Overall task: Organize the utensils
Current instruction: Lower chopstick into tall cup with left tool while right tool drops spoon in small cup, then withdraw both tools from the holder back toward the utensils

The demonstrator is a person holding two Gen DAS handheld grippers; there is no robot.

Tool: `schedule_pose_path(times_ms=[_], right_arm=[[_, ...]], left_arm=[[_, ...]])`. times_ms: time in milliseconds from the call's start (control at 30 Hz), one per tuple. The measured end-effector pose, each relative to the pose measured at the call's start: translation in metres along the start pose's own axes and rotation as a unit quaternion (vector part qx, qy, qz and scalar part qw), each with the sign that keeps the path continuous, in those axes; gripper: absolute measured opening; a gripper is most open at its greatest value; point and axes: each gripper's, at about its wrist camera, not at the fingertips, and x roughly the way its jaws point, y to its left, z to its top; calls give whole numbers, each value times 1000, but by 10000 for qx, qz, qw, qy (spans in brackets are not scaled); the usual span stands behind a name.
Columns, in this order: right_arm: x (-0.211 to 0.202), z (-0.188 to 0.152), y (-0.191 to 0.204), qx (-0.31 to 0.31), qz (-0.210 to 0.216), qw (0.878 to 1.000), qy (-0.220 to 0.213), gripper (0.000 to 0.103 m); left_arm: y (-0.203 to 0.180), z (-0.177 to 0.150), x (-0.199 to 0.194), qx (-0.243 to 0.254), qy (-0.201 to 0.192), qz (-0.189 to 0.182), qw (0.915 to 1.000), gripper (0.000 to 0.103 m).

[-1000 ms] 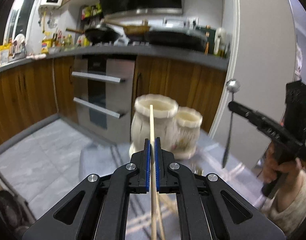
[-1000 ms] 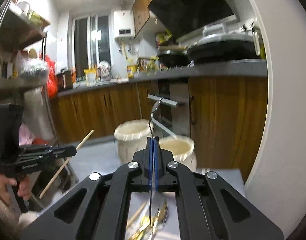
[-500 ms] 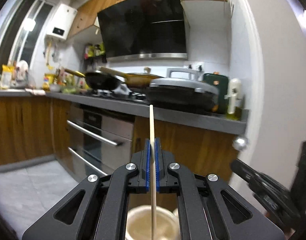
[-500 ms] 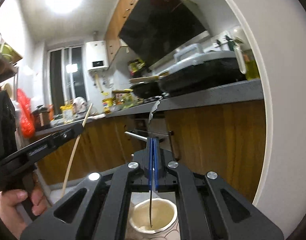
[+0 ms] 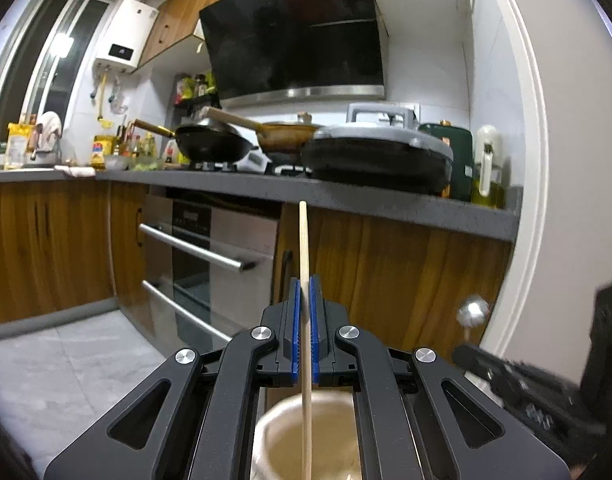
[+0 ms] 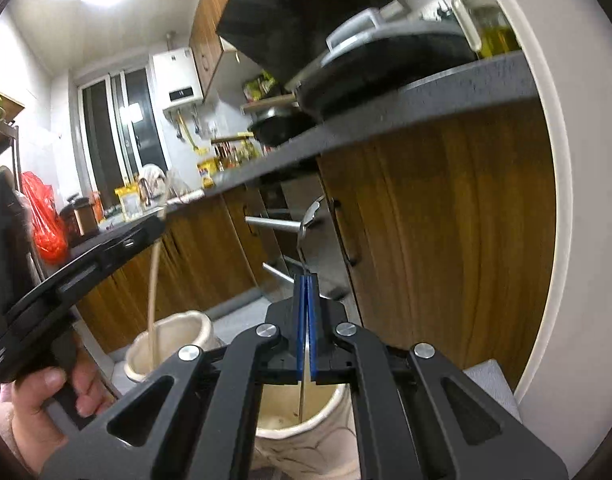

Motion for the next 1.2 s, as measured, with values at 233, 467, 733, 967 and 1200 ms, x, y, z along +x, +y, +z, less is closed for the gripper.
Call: schedule_pose_path(times_ms=[233, 467, 733, 967, 1200], right_arm=[[13, -6, 1, -57, -114, 9991, 396, 1], [14, -9, -1, -49, -186, 9985, 505, 2], [7, -6, -1, 25, -164, 9989, 429, 43], [-29, -1, 0, -13, -163, 9992, 353, 72], [-70, -12, 12, -267, -55, 9992, 287, 98]], left_arm=[[4, -23, -14, 53, 550, 79, 9984, 5], [3, -33, -14, 174, 762, 207, 9967, 8], [5, -34, -32, 141, 780, 343, 9963, 40], [2, -38, -67, 270, 781, 584, 9949, 72], [-5, -54, -104, 385, 781, 686, 9938, 91]])
